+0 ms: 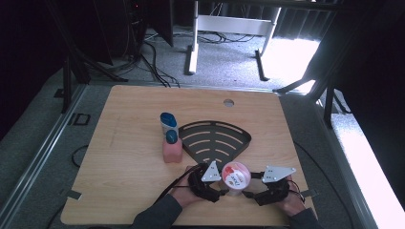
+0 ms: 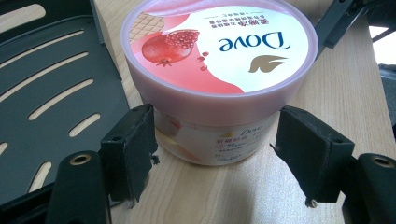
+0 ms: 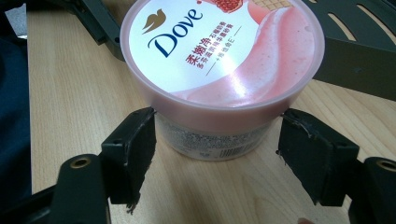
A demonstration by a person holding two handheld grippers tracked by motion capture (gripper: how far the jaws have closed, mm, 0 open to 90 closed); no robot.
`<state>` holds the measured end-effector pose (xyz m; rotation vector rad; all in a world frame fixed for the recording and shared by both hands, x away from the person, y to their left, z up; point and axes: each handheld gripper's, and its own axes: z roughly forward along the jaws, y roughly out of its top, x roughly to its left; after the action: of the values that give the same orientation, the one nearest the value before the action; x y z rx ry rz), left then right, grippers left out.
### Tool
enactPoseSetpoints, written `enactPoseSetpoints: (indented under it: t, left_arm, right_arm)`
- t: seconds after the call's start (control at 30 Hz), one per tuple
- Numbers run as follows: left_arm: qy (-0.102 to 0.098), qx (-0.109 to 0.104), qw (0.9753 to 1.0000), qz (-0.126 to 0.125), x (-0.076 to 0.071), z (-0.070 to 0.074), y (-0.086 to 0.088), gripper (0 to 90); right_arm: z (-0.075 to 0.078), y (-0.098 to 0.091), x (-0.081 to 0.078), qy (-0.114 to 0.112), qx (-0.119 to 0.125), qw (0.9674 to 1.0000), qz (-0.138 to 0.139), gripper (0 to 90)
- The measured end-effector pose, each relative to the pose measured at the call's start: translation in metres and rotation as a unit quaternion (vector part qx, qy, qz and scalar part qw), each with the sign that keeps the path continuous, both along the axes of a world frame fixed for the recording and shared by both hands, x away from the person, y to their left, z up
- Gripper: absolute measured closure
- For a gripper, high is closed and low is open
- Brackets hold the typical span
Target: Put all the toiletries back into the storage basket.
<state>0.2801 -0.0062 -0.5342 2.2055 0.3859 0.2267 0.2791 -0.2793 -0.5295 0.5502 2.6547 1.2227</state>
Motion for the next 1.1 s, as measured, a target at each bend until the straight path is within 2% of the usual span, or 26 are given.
enactPoseSetpoints:
  t: [0.37, 0.57, 1.1]
  left_arm:
    - [-0.008, 0.003, 1.0, 0.001, -0.001, 0.006, -0.001, 29.3]
    - [-0.014, -0.001, 0.9999, 0.002, -0.001, 0.012, -0.002, 29.3]
    - [-0.014, 0.0, 0.9999, 0.004, 0.006, 0.024, -0.002, 29.3]
  right_arm:
    - [0.004, 0.001, -0.001, -0.007, 0.001, 1.0, -0.003, 26.9]
    - [0.009, -0.001, -0.002, -0.012, 0.01, 0.9999, -0.007, 26.2]
    - [0.018, -0.002, 0.005, -0.012, 0.019, 0.9997, -0.01, 25.6]
